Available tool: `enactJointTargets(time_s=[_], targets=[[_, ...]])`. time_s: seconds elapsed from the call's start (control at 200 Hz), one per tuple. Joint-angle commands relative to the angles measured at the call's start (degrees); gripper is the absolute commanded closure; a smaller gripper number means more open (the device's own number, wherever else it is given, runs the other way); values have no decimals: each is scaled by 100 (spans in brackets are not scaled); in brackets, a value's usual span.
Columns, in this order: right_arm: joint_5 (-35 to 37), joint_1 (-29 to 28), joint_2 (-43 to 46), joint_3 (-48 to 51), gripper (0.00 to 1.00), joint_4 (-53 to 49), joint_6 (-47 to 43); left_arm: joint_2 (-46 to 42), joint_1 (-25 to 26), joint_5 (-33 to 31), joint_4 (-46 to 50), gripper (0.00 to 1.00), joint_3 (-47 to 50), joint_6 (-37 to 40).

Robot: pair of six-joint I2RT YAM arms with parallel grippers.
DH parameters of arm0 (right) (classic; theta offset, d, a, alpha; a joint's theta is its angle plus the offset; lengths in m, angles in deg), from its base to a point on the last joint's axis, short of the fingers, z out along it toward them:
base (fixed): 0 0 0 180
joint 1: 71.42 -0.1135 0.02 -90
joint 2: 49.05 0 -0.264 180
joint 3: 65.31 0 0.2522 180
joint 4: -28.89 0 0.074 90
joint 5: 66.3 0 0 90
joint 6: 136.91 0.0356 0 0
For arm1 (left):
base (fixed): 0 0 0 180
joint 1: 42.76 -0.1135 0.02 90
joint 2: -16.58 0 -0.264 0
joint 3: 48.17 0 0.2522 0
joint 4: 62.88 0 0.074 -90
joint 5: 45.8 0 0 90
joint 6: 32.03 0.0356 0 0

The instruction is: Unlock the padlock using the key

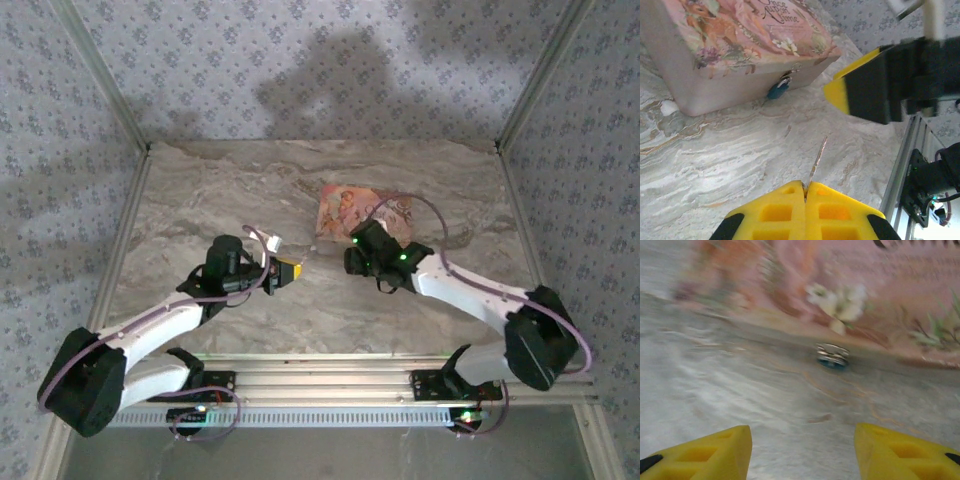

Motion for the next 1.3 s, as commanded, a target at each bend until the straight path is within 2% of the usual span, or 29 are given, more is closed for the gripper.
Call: enactJointTargets(time_s=[0.0,0.15,0.435,0.779,0.899,1.124,1.294], targets=[[1052,-37,-300,-17,43,96,635,-241,11,-118,131,100,-47,155],[1327,-37,-789,-175,45,320,682,-226,11,-114,230,100,-94,322],[1378,-2,-1650,-538,49,482,792,-72,13,62,113,100,-54,412],[1470,-7,-2173,-906,49,389,953,6,14,101,218,100,-34,646],[1576,17,-2309,-964,51,413,1023,64,8,119,252,100,-45,729],[1711,50,-2476,-989,67,627,1025,83,14,190,148,100,56,745],[1708,96,-2501,-1098,85,627,837,53,15,194,140,100,73,767]])
